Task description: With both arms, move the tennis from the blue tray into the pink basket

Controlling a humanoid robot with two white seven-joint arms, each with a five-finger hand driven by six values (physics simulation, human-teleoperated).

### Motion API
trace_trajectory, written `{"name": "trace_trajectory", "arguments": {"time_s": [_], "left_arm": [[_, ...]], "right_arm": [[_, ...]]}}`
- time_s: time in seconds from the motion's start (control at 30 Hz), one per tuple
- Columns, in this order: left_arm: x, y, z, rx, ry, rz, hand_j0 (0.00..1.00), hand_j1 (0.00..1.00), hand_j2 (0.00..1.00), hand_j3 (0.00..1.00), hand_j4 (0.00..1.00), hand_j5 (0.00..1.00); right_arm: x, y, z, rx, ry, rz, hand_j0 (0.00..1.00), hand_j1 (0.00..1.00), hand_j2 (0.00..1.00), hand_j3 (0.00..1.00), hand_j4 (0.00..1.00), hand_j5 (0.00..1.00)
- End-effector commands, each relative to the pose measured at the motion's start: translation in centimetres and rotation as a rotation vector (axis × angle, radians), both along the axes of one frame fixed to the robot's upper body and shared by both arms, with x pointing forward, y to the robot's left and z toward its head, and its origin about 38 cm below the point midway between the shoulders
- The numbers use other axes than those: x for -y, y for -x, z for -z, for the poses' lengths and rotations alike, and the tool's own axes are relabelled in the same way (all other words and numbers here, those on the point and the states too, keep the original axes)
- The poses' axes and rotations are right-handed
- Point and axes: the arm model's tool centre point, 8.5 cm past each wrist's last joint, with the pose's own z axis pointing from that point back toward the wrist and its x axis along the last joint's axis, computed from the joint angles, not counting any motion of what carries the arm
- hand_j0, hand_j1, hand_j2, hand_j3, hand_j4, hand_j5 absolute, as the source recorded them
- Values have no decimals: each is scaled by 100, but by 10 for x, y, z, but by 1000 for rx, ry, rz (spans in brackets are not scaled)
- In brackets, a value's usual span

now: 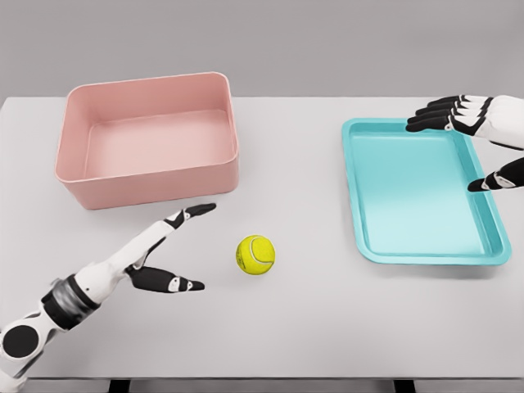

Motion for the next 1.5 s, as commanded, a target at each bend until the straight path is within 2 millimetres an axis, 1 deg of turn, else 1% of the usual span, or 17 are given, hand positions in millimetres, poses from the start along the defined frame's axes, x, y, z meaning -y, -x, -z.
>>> {"name": "trace_trajectory", "arguments": {"time_s": [0.0, 0.17, 0.2, 0.33, 0.43, 0.5, 0.57, 0.73, 0.9, 0.93, 1.0, 1.27, 1.33, 1.37, 1.47], "left_arm": [[1, 0, 9, -69, -14, -25, 100, 100, 100, 100, 100, 100], [12, -5, 8, -79, -28, -4, 100, 100, 100, 100, 100, 100], [17, -4, 9, -82, -17, 3, 100, 100, 100, 100, 100, 100], [28, 0, 14, -90, -8, 21, 100, 100, 100, 100, 100, 100], [31, -4, 12, -88, -14, 23, 100, 100, 100, 100, 100, 100], [36, -7, 11, -85, -8, 25, 100, 100, 100, 100, 100, 100], [39, -11, 11, -93, -22, 29, 100, 100, 100, 100, 100, 100], [52, -12, 11, -66, -24, 41, 100, 100, 100, 100, 100, 100], [54, -13, 13, -58, -62, 33, 100, 100, 100, 100, 100, 100], [57, -14, 14, -57, -58, 33, 100, 100, 100, 100, 100, 100], [56, -18, 15, -49, -70, 27, 100, 100, 100, 100, 100, 100], [65, -17, 19, -52, -63, 34, 100, 100, 100, 100, 100, 100], [65, -17, 19, -52, -64, 34, 100, 100, 100, 100, 100, 100], [69, -16, 21, -59, -56, 34, 100, 100, 100, 100, 100, 100], [70, -17, 20, -51, -47, 38, 100, 100, 100, 100, 100, 100]], "right_arm": [[1, 0, -2, -1, -3, 2, 100, 100, 100, 100, 100, 100], [0, 1, 3, -15, -4, 1, 100, 100, 100, 100, 100, 100], [0, 1, 2, -14, -4, 1, 100, 100, 100, 100, 100, 100], [1, 1, 0, -8, -2, 4, 100, 100, 100, 100, 100, 100], [0, 0, -5, 9, -8, 0, 100, 100, 100, 100, 100, 100], [-7, -2, 1, 5, -38, -15, 100, 100, 100, 100, 100, 100], [-8, -2, 2, 2, -43, -17, 100, 100, 100, 100, 100, 100], [-16, -4, 9, -1, -83, -35, 100, 100, 100, 100, 100, 100], [-17, -4, 11, -6, -82, -37, 100, 100, 100, 100, 100, 100], [-17, -4, 10, -5, -81, -37, 100, 100, 100, 100, 100, 100], [-15, -4, 9, -5, -75, -34, 100, 100, 100, 100, 100, 100], [-15, -4, 9, -5, -72, -33, 100, 100, 100, 100, 100, 100], [-15, -4, 6, 3, -71, -33, 100, 100, 100, 100, 100, 100], [-15, -4, 7, 2, -72, -34, 100, 100, 100, 100, 100, 100], [-15, -4, 8, -1, -71, -33, 100, 100, 100, 100, 100, 100]]}}
